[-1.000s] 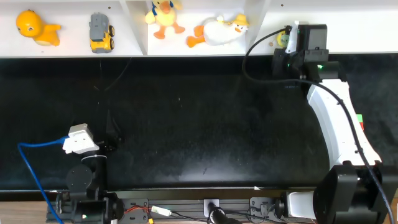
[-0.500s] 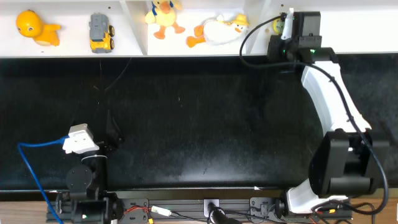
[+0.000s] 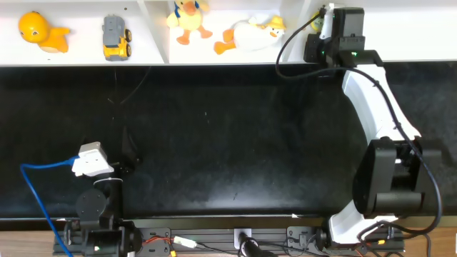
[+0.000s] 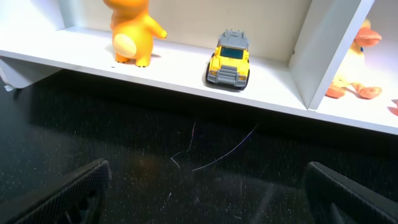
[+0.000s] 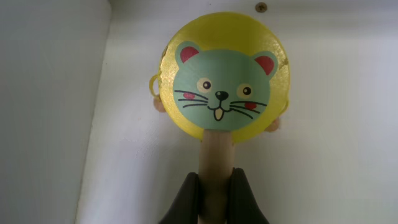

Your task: Store Toys

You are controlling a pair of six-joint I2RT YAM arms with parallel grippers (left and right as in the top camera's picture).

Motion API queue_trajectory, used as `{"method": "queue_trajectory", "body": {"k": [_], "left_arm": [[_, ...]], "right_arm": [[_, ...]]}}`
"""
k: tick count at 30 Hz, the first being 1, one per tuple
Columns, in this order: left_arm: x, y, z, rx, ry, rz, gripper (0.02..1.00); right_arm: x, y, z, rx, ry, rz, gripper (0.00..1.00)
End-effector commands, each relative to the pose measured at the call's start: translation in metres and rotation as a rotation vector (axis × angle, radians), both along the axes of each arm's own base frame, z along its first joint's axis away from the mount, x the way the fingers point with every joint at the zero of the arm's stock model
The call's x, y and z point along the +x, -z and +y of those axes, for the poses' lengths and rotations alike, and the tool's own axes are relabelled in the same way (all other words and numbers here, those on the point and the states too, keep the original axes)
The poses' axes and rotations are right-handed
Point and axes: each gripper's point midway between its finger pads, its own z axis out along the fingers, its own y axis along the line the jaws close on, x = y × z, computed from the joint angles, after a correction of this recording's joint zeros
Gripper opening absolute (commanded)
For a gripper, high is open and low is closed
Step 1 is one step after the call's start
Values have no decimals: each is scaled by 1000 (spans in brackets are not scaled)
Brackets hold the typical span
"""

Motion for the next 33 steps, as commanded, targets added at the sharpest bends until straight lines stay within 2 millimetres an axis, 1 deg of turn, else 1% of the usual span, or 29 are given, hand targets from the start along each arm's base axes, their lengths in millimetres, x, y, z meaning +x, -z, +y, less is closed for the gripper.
{"method": "queue_trajectory", "body": {"k": [1, 2, 3, 5, 8, 12, 14, 15, 19, 22, 24, 26, 29, 33], "left_arm": [[0, 0, -2, 18, 14, -5, 998], [0, 0, -2, 18, 14, -5, 998], [0, 0, -2, 18, 14, -5, 998], [0, 0, -2, 18, 14, -5, 998], [0, 0, -2, 18, 14, -5, 998], [0, 0, -2, 18, 14, -5, 998], [0, 0, -2, 18, 14, -5, 998], [0, 0, -2, 18, 14, -5, 998], [0, 0, -2, 18, 14, -5, 998], [0, 0, -2, 18, 14, -5, 998], [0, 0, -2, 18, 14, -5, 998], [0, 0, -2, 18, 14, -5, 996], [0, 0, -2, 18, 14, -5, 998], [0, 0, -2, 18, 14, -5, 998]], "right_arm": [[9, -7, 7, 4, -22, -21, 73], [8, -6, 7, 4, -22, -18, 132], [8, -5, 7, 4, -21, -17, 167], [9, -5, 7, 5, -20, -17, 207], [8, -5, 7, 7, -18, -16, 321], [7, -5, 7, 9, -16, -9, 516], [4, -8, 7, 20, -4, -3, 625], [1, -11, 7, 23, 0, 1, 735], [-14, -37, 3, 9, 14, 7, 998], [-33, -64, -7, -10, 78, 4, 998], [-50, -80, -14, -24, 112, 5, 996], [-71, -95, -18, -33, 129, 18, 993], [-107, -105, -20, -19, 163, 75, 996], [-154, -109, -23, 9, 214, 173, 996]]}}
